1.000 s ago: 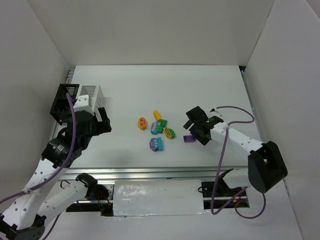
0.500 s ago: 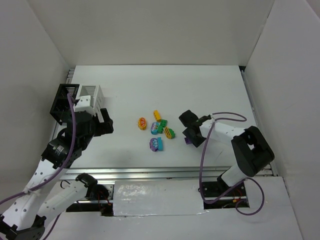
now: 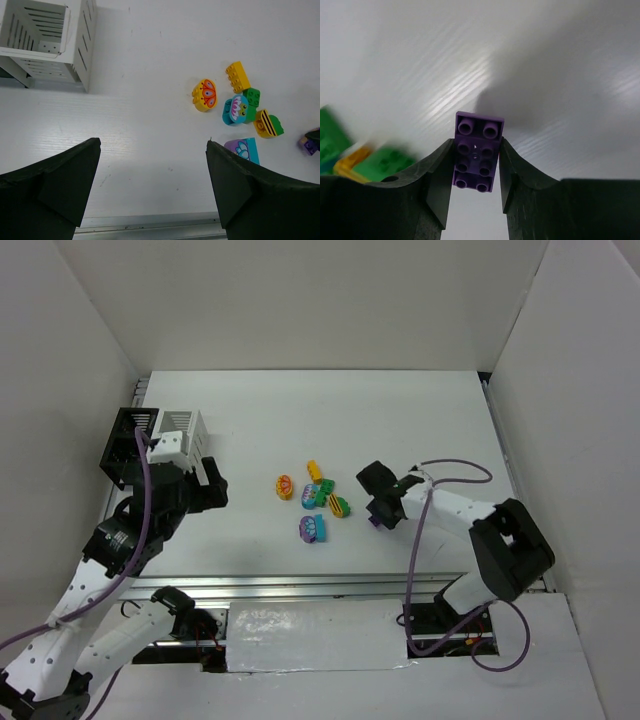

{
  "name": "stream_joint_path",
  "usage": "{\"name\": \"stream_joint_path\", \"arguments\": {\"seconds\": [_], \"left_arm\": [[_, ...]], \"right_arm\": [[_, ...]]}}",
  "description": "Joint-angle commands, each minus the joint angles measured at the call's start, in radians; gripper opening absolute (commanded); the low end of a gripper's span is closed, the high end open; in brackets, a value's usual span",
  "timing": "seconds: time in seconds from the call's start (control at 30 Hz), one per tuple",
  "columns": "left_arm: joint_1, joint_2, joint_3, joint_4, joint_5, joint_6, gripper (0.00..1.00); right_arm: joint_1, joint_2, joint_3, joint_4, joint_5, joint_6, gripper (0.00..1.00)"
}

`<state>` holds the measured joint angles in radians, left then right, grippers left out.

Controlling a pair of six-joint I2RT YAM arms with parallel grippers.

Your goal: Sort the legos into containers by color

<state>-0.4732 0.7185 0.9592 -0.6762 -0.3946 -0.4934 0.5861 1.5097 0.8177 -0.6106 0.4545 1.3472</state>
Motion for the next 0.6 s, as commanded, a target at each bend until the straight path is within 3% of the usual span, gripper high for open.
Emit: {"name": "stream_joint_path", "arguments": {"seconds": [0.0, 0.03, 0.07, 0.1, 0.3, 0.33, 0.43, 0.57], "left_arm": [[0.004, 0.016, 0.028, 0.038, 0.086, 0.019, 0.99], [0.004, 0.021, 0.035, 0.044, 0.176, 0.006, 0.99], [0.005, 0.022, 0.036, 0.058, 0.236, -0.003, 1.00], [0.005, 0.022, 0.032, 0.073, 0.300, -0.014, 0.99], [0.001, -0.033, -0.137, 0.453, 0.808, -0.190, 0.99], [0.001, -0.037, -0.163, 0.581, 0.842, -0.248, 1.00], [-0.011, -0.005, -0.211, 0.737, 0.931, -0.322, 1.00], [-0.119, 0.080, -0.168, 0.730, 0.857, -0.271, 0.97]], "right_arm": [[0.060, -0.175, -0.052, 0.232, -0.027, -0.271, 0.00], [0.079, -0.268, -0.075, 0.370, -0.081, -0.349, 0.00], [0.087, -0.310, -0.103, 0.409, -0.141, -0.452, 0.00], [0.090, -0.344, -0.100, 0.419, -0.192, -0.453, 0.00], [0.136, -0.433, 0.096, 0.083, 0.001, -0.208, 0.00], [0.173, -0.434, 0.144, 0.040, 0.018, -0.183, 0.00], [0.274, -0.408, 0.268, -0.015, 0.085, -0.137, 0.00], [0.365, -0.295, 0.452, -0.155, 0.179, -0.071, 0.00]]}}
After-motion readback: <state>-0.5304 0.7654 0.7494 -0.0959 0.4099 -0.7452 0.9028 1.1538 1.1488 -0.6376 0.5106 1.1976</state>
